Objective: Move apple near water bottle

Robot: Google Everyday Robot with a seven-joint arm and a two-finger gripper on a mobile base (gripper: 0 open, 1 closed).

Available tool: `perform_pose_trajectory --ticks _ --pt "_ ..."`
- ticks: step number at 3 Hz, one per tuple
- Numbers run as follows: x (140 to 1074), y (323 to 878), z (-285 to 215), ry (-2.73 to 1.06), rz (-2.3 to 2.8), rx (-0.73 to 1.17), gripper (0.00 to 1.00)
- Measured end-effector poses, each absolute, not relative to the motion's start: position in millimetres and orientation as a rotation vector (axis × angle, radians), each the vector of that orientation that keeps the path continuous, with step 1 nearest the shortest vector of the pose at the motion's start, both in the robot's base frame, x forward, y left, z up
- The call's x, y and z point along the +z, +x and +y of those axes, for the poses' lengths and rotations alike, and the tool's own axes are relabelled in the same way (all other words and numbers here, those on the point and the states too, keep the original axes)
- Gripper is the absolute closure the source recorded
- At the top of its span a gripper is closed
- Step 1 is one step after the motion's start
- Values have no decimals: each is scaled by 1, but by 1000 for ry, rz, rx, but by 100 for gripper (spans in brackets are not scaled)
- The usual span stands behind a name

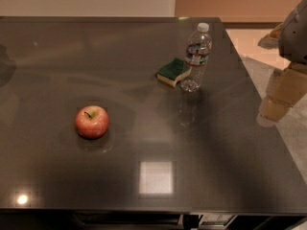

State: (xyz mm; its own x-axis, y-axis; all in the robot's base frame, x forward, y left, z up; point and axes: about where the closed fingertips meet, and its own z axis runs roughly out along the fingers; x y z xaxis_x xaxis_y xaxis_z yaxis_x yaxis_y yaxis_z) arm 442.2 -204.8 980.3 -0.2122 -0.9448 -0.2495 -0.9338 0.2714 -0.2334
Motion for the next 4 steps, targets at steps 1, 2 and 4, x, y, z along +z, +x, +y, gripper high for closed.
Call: perform_pose_trajectory --ticks 1,2,4 --pt "978 450 -169 -1703 2137 44 0" --pt "969 455 -122 -1686 2050 160 0" --pt "938 454 -21 -1729 1874 288 0"
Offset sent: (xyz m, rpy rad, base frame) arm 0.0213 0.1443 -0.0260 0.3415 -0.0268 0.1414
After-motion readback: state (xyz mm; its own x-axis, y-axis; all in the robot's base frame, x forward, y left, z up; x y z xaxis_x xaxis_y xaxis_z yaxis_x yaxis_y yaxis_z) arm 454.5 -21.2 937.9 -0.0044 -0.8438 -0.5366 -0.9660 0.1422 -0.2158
